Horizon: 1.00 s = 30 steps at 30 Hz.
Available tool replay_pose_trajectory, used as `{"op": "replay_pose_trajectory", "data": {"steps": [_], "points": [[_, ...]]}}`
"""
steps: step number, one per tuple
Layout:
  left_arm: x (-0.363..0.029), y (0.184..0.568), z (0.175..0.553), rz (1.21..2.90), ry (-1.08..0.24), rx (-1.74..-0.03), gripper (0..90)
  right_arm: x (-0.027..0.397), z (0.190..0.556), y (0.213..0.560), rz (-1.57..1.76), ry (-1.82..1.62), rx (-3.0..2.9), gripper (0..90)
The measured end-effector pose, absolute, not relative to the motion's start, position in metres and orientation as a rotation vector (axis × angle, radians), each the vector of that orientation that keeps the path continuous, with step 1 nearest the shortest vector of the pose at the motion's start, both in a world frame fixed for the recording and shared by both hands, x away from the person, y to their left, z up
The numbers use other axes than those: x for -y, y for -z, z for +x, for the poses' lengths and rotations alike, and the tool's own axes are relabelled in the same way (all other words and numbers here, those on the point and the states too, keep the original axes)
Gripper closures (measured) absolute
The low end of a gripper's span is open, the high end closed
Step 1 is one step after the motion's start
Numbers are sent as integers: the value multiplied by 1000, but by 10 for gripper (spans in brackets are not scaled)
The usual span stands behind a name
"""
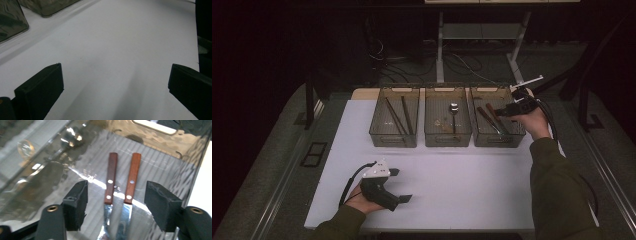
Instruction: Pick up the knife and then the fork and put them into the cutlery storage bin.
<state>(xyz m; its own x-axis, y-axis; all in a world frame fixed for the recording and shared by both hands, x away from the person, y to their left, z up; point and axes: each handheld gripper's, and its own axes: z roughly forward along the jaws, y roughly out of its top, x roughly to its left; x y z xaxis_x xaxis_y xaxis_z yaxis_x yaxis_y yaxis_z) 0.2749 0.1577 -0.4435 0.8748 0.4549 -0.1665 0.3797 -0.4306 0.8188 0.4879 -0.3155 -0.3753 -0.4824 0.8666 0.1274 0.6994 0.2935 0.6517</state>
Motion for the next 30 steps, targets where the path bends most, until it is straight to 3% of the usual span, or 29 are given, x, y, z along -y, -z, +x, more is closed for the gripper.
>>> {"op": "replay_pose_trajectory", "data": {"steps": [9, 30], "points": [[-157, 444, 275, 2068, -96, -611, 0, 318, 469, 370, 1380, -1000, -2290, 208], [-157, 445, 279, 2068, -97, -615, 0, 308, 410, 365, 1242, -1141, -2220, 145]]}}
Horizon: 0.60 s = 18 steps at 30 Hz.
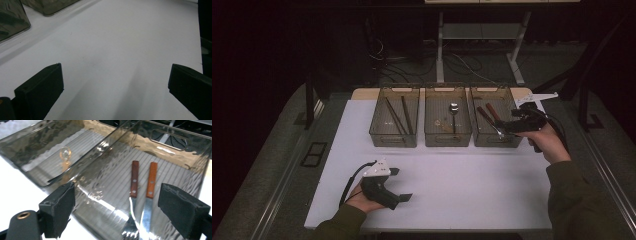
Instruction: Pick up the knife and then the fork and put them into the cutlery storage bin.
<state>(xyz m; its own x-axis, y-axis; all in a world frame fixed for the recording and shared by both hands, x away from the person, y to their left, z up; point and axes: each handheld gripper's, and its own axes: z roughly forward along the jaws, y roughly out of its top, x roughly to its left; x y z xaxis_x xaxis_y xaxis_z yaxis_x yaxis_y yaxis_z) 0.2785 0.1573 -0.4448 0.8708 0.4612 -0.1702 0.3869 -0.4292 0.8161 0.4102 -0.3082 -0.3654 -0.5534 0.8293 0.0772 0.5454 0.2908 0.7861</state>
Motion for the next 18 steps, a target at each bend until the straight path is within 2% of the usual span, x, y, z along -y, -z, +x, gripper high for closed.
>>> {"op": "replay_pose_trajectory", "data": {"steps": [18], "points": [[-158, 444, 277, 2058, -97, -632, 0, 292, 342, 382, 1113, -1256, -2210, 144]]}}
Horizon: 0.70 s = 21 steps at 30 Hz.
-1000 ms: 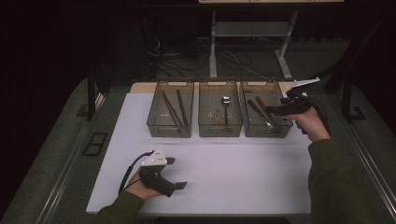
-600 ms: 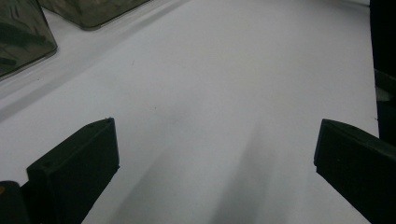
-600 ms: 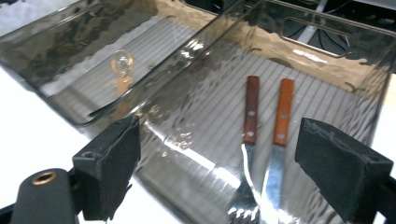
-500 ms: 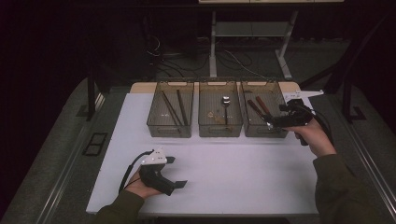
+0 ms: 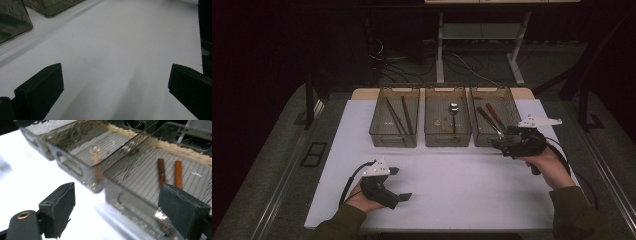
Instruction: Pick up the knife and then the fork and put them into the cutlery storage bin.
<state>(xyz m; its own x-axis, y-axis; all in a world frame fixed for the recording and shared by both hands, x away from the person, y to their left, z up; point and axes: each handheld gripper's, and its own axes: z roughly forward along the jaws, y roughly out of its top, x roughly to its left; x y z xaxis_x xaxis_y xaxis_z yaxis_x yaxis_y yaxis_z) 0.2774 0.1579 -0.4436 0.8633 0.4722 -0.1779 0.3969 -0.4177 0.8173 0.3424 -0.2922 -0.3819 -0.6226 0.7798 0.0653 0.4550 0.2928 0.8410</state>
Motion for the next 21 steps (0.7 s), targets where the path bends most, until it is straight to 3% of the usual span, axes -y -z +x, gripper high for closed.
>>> {"op": "replay_pose_trajectory", "data": {"steps": [21], "points": [[-159, 442, 276, 2064, -104, -627, 0, 287, 280, 421, 1050, -1296, -2253, 144]]}}
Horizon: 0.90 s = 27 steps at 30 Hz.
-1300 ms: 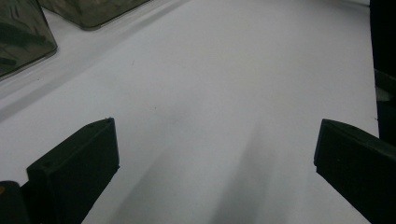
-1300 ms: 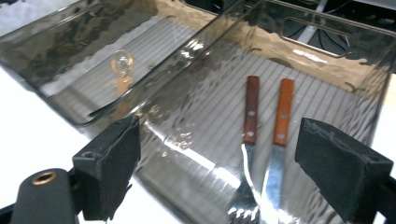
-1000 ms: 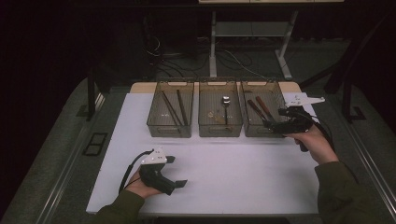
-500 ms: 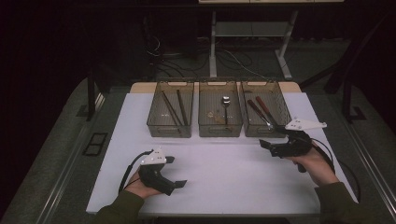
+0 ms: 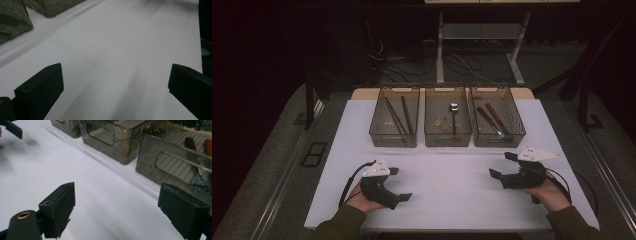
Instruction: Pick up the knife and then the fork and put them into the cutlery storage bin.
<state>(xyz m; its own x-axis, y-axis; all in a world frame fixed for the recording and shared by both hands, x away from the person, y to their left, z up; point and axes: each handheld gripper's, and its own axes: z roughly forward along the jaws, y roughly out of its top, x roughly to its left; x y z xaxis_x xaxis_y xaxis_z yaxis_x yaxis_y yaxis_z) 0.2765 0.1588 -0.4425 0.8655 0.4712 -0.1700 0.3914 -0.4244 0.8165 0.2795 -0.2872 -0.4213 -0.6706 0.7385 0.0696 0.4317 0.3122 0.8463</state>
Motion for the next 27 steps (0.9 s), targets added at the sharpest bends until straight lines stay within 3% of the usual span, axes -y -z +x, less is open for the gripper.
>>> {"op": "replay_pose_trajectory", "data": {"steps": [27], "points": [[-159, 442, 276, 2067, -102, -617, 0, 291, 251, 447, 1038, -1244, -2299, 144]]}}
